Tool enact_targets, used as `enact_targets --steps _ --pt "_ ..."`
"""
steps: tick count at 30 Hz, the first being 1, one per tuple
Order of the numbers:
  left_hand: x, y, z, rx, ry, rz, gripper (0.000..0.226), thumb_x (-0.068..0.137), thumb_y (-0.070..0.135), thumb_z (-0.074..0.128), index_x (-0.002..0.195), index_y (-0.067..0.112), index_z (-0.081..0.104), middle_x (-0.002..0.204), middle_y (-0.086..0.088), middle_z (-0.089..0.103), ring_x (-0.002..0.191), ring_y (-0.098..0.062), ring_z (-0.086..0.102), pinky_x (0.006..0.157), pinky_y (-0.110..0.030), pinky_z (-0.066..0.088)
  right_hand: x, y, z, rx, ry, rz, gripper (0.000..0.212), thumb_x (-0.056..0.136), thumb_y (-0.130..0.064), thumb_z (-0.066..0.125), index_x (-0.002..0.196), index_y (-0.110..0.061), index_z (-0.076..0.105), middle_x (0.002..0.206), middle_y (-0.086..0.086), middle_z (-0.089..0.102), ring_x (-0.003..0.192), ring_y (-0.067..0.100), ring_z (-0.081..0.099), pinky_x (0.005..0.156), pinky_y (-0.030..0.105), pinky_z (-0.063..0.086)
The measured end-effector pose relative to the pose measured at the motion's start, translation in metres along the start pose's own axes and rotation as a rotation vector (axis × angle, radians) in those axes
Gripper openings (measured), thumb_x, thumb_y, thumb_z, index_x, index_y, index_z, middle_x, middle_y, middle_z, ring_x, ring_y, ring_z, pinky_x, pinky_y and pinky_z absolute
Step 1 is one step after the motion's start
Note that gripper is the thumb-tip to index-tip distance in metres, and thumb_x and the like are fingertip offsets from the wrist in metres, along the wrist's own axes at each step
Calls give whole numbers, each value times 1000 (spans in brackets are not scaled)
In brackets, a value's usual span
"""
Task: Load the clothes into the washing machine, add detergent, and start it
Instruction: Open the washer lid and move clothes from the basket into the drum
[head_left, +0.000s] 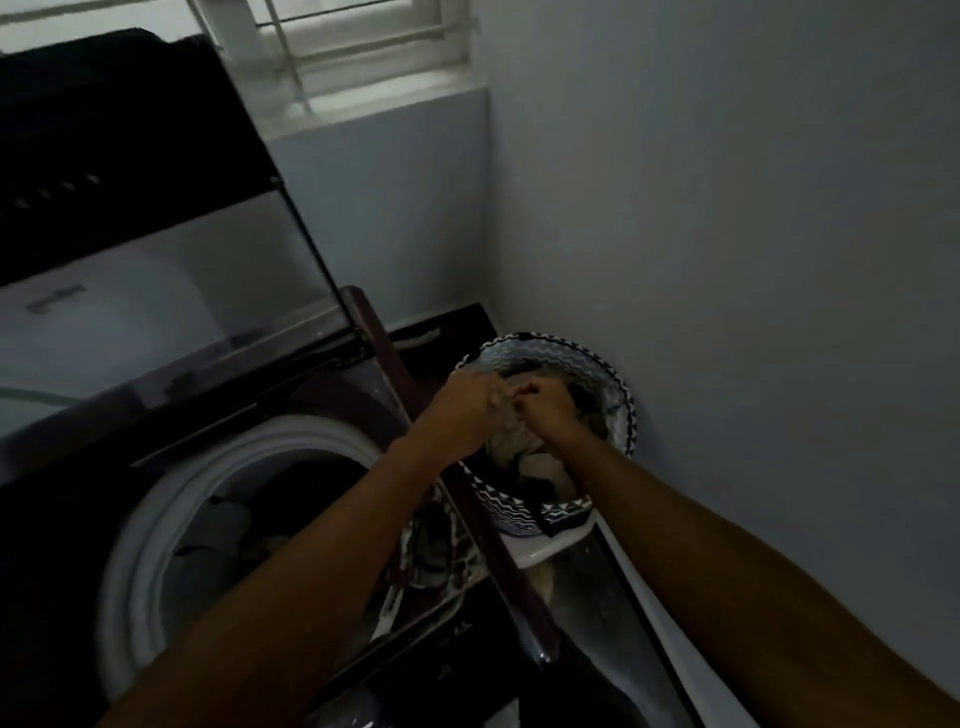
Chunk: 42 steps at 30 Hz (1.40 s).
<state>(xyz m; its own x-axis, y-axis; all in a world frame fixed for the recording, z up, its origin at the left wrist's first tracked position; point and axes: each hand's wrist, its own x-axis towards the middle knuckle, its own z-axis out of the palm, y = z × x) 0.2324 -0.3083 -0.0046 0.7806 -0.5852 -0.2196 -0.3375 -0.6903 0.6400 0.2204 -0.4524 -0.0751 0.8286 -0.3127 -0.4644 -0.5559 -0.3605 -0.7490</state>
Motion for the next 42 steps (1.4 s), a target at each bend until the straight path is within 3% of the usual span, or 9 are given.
enact_targets --steps 8,12,16,20,28,31,34,37,42 --pt "81 -20 35 108 -112 -182 64 70 50 31 97 9 73 101 -11 73 94 -29 67 83 -39 52 79 38 -19 -114 -67 89 19 91 -18 59 85 -7 73 90 11 67 78 23 59 80 35 50" --pt "110 -40 51 109 -188 -281 31 88 29 55 110 15 73 115 -7 70 107 -24 63 95 -31 47 116 47 -14 -330 -220 50 24 89 -23 60 106 -11 70 113 14 65 99 27 60 97 37 47" --pt "127 -55 62 51 -181 -337 33 95 35 51 103 11 73 107 -6 70 104 -22 62 92 -31 45 152 60 8 -681 -420 -38 41 91 -42 47 127 -31 61 142 3 51 136 29 39 114 42 27" --pt "137 -64 75 8 -173 -347 31 97 25 50 100 6 73 104 -12 71 102 -27 63 88 -32 45 163 66 13 -884 -521 12 53 92 -47 39 143 -36 39 162 9 -2 147 39 -6 116 59 8" --pt "135 -90 84 -34 -152 -372 29 90 14 59 118 10 67 119 -6 68 112 -22 61 86 -20 40 162 72 21 -924 -504 60 72 93 -43 51 152 -19 19 161 8 2 147 36 -1 118 54 12" --pt "134 -87 80 -68 -141 -377 27 89 10 58 114 6 68 114 -8 69 108 -23 62 81 -20 39 164 71 21 -827 -427 19 68 88 -38 60 146 -12 35 152 14 27 142 36 24 114 49 28" --pt "133 -78 74 -68 -133 -354 14 87 9 60 93 2 70 96 -10 71 93 -23 64 71 -27 39 173 65 18 -509 -305 20 43 77 -31 76 107 -1 70 110 16 67 107 29 63 93 37 51" --pt "134 -84 76 -39 -111 -394 11 77 29 63 76 18 59 89 -12 68 90 -30 64 67 -29 39 169 46 8 -333 -310 1 40 66 -33 87 88 -1 77 82 8 73 76 15 68 77 29 55" --pt "129 -85 76 39 -181 -442 74 60 55 60 124 17 58 124 -13 61 119 -34 54 96 -36 44 143 11 -11 -80 -577 42 21 79 -1 73 98 9 71 56 -8 67 51 2 60 57 18 53"
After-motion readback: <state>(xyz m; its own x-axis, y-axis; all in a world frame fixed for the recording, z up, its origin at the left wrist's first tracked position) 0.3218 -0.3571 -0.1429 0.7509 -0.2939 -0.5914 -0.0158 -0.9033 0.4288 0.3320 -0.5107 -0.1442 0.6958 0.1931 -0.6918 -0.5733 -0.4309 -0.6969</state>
